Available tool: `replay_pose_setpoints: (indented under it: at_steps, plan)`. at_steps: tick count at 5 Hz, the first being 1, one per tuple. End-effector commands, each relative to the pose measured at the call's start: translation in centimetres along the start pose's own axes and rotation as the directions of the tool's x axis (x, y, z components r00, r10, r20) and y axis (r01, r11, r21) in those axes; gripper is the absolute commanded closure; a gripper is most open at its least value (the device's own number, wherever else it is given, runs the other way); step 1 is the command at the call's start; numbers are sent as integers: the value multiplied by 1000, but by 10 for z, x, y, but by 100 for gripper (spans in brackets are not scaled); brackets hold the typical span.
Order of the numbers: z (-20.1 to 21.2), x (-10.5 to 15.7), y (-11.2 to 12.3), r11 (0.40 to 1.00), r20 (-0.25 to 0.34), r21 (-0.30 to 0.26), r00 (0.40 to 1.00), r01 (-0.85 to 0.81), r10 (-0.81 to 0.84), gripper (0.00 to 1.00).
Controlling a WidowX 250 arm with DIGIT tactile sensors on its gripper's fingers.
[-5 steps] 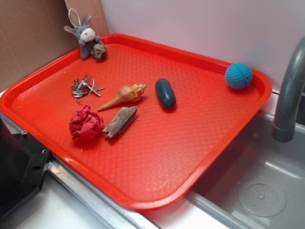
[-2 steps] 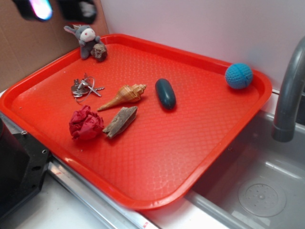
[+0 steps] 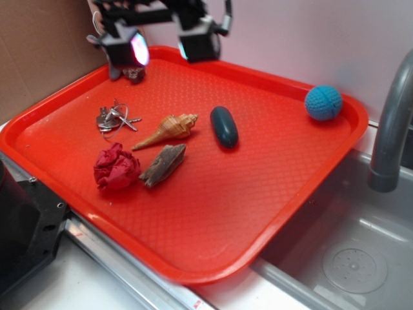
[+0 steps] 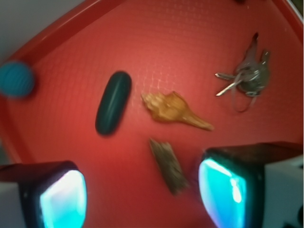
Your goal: Grab the plastic pickle.
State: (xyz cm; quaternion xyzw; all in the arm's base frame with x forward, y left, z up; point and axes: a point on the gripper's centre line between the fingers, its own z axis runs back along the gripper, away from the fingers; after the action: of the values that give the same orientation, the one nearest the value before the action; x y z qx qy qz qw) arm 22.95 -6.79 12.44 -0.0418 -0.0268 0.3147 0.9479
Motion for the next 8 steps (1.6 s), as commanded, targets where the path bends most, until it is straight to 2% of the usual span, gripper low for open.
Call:
replay_pose_setpoints:
  at_steps: [1,3,4,5,6,7,8]
  plan:
    - [-42,36,-22,991,35,-21,990,-135,136,0]
    - [-94,43,-18,984,-11,51,985,-170,171,0]
    - [-108,45,-27,983,-33,69,984,-173,175,0]
    - [-114,43,-23,978,-49,90,980,-189,194,0]
    - [-99,50,-19,995,-27,46,995,-93,95,100]
    - [-48,61,-1,984,-19,-88,987,157,-160,100]
    - [5,60,53,914,85,-208,937,349,-339,100]
